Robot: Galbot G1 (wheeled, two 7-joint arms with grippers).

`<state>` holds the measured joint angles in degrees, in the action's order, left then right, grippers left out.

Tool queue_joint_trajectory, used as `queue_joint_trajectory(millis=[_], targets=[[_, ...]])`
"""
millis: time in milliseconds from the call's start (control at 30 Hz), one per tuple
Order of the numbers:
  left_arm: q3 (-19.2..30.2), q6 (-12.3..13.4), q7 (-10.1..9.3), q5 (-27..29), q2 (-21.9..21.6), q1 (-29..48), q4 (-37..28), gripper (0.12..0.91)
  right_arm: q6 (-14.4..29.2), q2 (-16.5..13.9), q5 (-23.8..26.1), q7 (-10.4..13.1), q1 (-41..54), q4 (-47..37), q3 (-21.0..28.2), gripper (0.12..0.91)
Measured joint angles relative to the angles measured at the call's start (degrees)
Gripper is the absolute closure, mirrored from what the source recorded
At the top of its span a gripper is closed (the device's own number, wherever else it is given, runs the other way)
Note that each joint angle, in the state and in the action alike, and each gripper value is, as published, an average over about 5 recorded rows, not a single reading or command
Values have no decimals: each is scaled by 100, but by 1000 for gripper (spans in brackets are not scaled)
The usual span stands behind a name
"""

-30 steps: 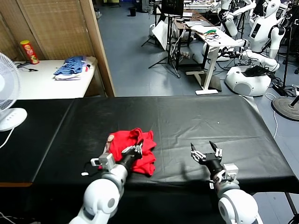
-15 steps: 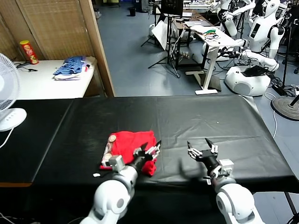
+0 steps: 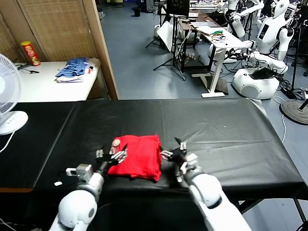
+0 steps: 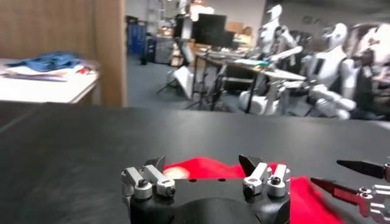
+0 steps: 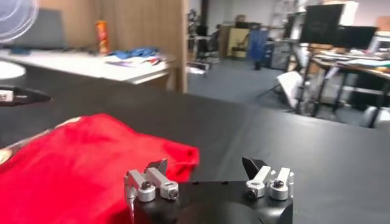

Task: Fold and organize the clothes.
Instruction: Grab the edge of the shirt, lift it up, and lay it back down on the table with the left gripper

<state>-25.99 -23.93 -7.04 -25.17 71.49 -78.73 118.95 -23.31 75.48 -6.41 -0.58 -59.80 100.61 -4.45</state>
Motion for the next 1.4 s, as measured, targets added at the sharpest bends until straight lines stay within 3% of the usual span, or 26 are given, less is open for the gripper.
queue_joint_trajectory(millis=[200, 400, 600, 800, 933, 1200, 1267, 1400], targets=[[-243, -18, 54, -332, 35, -43, -205, 232, 48, 120, 426, 212, -36, -115, 127, 227], [-450, -66, 73, -1164, 106, 28, -425, 232, 173, 166, -82, 355, -213, 379, -124, 227], [-669, -212, 71, -2094, 173, 91, -685, 232, 174, -60, -639, 352, -522, 1139, -592, 227], [-764, -349, 45, -2949, 182, 148, -847, 247, 210, -184, -796, 344, -827, 1622, -973, 227], [-774, -377, 20, -3139, 181, 162, -905, 398, 232, -174, -794, 343, -962, 1776, -1109, 227], [-747, -368, 18, -2944, 173, 216, -952, 841, 209, -102, -747, 464, -1125, 1904, -1300, 227], [-722, -312, 31, -2688, 148, 235, -922, 887, 106, -66, -673, 560, -1181, 1942, -1367, 227], [-710, -218, 32, -1949, 15, 252, -795, 889, -78, 2, -431, 688, -1330, 2009, -1530, 227]])
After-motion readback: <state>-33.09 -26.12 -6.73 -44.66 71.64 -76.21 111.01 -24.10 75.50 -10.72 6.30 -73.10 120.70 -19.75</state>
